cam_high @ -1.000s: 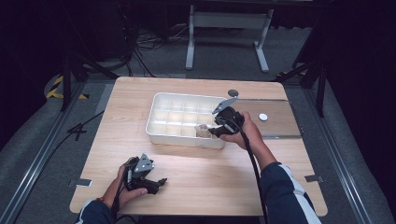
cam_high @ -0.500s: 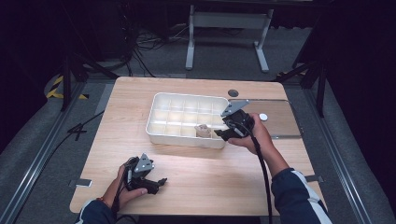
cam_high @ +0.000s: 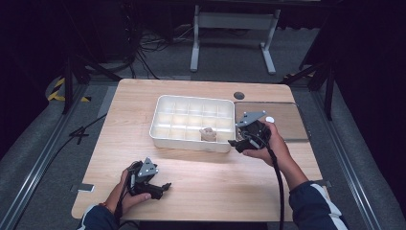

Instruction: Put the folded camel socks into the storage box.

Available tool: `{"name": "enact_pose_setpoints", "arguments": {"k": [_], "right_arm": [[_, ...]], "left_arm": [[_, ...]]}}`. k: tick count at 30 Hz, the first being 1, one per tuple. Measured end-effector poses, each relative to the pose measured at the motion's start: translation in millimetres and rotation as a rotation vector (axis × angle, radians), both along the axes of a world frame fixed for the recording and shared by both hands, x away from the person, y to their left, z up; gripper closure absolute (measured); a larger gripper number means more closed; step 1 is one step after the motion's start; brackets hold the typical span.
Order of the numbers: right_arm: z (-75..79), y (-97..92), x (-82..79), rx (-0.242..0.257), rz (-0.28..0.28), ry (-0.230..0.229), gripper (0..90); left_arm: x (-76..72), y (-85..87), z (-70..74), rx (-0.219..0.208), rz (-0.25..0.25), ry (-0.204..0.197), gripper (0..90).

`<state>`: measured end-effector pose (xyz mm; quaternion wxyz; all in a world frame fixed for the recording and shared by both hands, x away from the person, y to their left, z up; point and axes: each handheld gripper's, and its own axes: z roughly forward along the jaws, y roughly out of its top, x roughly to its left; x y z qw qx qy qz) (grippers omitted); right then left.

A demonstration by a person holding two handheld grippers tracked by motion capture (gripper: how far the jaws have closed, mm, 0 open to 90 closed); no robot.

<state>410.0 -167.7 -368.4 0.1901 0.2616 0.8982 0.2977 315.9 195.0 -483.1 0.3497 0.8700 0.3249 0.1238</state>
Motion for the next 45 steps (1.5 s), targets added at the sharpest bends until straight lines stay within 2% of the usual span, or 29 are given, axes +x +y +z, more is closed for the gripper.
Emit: {"name": "enact_pose_setpoints", "arguments": {"k": [8, 14, 23, 30, 36, 45], "right_arm": [[-4.6, -11.0, -9.6, -0.022, 0.005, -0.008, 34.5], [-11.1, -21.7, -14.9, -0.028, 0.013, 0.009, 34.5], [-18.9, -34.9, -21.6, -0.06, -0.028, 0.0, 34.9], [-33.0, -47.0, -30.1, -0.101, -0.036, 0.004, 34.3], [-46.5, -57.6, -36.9, -0.11, -0.047, 0.02, 34.2], [-61.9, -75.1, -46.0, -0.128, -0.075, 0.017, 33.6]], "left_arm": [[0.0, 0.0, 0.0, 0.0, 0.0, 0.0, 14.0], [0.0, 0.0, 0.0, 0.0, 0.0, 0.0, 14.0], [0.0, 0.0, 0.0, 0.0, 0.0, 0.0, 14.0], [0.0, -0.1, -0.1, -0.002, 0.0, 0.002, 14.0], [0.0, 0.0, 0.0, 0.0, 0.0, 0.0, 14.0], [0.0, 0.0, 0.0, 0.0, 0.0, 0.0, 14.0]]}}
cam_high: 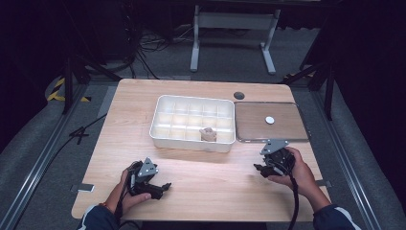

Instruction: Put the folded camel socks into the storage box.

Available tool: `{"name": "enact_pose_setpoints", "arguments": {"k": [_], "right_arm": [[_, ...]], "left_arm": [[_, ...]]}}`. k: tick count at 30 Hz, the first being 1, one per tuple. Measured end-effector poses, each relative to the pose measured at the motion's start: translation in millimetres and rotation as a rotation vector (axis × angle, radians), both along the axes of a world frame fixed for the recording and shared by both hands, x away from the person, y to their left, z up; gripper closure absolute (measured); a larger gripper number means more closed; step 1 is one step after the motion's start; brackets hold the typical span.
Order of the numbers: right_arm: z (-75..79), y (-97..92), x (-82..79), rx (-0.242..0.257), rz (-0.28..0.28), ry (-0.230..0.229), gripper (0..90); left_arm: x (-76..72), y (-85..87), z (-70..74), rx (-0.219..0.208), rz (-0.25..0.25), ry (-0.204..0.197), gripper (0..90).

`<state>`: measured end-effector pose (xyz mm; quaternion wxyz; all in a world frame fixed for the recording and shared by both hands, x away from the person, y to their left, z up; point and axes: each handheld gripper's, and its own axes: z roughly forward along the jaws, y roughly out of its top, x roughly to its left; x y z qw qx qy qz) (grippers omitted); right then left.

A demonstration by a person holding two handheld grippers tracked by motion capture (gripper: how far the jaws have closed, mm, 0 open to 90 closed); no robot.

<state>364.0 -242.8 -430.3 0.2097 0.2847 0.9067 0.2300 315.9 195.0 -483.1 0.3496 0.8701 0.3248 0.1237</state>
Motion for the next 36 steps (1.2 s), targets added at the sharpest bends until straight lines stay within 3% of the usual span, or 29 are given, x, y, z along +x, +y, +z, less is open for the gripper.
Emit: {"name": "enact_pose_setpoints", "arguments": {"k": [10, 21, 30, 36], "right_arm": [[-14.5, -13.7, -10.1, -0.014, -0.02, 0.004, 33.8], [-30.1, -44.1, -27.7, 0.058, -0.054, -0.022, 34.3], [-39.2, -65.3, -40.6, 0.157, -0.072, 0.001, 32.6], [-50.8, -84.0, -47.8, 0.316, -0.109, 0.03, 27.2]], "left_arm": [[0.0, 0.0, 0.0, 0.0, 0.0, 0.0, 14.0], [0.3, 0.0, -0.1, 0.0, -0.001, 0.003, 13.9], [0.3, -0.1, -0.1, 0.0, -0.002, 0.003, 13.8], [0.4, -0.2, -0.2, -0.002, -0.003, 0.002, 13.8]]}}
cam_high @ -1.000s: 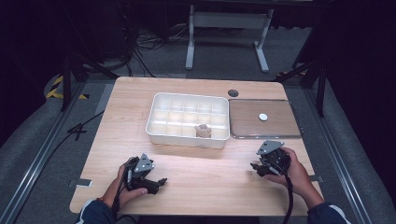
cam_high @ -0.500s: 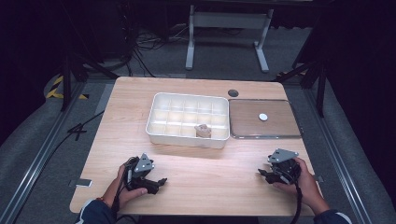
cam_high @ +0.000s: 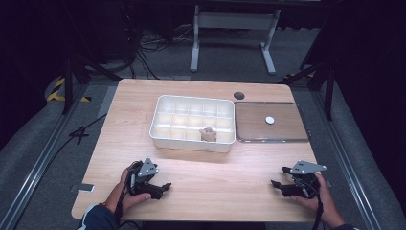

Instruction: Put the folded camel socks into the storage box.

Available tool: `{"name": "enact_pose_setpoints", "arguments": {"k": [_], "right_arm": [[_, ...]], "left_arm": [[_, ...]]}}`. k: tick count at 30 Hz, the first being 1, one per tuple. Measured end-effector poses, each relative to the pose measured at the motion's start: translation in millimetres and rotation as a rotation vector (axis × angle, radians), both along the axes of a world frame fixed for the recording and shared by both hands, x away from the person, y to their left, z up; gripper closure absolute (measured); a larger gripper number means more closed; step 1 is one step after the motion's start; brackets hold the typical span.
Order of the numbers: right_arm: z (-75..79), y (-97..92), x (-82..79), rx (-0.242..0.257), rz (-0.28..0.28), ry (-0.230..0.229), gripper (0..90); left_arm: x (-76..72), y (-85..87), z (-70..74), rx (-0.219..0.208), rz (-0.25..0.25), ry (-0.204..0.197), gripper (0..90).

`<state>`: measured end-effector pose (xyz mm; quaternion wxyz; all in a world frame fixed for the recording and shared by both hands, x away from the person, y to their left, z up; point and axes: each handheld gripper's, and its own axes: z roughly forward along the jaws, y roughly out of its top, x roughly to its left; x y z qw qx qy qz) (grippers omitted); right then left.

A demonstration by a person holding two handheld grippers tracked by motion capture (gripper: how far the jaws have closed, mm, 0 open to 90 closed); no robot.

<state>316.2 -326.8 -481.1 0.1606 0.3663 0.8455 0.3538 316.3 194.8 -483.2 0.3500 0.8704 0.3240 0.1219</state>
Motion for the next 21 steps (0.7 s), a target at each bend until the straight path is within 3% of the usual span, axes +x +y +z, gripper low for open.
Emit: {"name": "enact_pose_setpoints", "arguments": {"k": [2, 21], "right_arm": [[-5.1, -6.5, -2.8, 0.047, -0.01, -0.02, 25.7], [-5.5, -11.4, -6.6, 0.044, -0.039, -0.022, 24.6]], "left_arm": [[-0.2, -0.1, -0.1, -0.002, 0.001, 0.0, 13.8], [-2.4, -1.0, 0.3, 0.006, 0.019, -0.002, 13.7]]}}
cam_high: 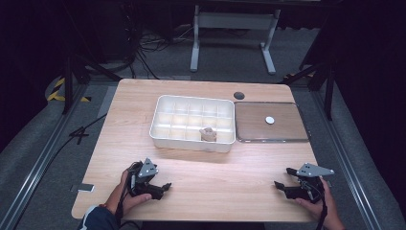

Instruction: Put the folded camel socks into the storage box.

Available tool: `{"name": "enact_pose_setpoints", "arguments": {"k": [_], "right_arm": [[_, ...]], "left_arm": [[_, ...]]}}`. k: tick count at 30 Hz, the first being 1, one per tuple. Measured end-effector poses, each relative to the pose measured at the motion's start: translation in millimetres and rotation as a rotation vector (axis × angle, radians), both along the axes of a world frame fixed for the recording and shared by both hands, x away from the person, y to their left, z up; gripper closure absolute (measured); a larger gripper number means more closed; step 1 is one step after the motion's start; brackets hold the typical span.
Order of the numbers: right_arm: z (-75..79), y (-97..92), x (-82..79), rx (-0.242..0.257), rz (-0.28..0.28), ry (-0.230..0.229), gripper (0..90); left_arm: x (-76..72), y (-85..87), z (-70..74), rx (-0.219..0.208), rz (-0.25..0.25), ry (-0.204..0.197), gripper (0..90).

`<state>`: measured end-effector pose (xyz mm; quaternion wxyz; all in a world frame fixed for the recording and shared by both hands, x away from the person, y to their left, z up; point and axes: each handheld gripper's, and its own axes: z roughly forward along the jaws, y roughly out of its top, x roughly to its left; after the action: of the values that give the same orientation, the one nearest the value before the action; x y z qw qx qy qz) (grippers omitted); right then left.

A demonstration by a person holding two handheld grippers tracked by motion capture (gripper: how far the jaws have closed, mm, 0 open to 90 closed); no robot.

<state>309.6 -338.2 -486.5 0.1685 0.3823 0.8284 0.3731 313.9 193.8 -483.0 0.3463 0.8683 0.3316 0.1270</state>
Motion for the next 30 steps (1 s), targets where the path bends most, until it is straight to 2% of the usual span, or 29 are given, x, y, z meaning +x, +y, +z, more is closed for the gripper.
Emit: {"name": "enact_pose_setpoints", "arguments": {"k": [30], "right_arm": [[-0.1, 0.2, 0.0, -0.001, -0.008, 0.001, 23.5]], "left_arm": [[0.9, -0.8, -0.2, -0.002, 0.001, 0.003, 12.8]]}}
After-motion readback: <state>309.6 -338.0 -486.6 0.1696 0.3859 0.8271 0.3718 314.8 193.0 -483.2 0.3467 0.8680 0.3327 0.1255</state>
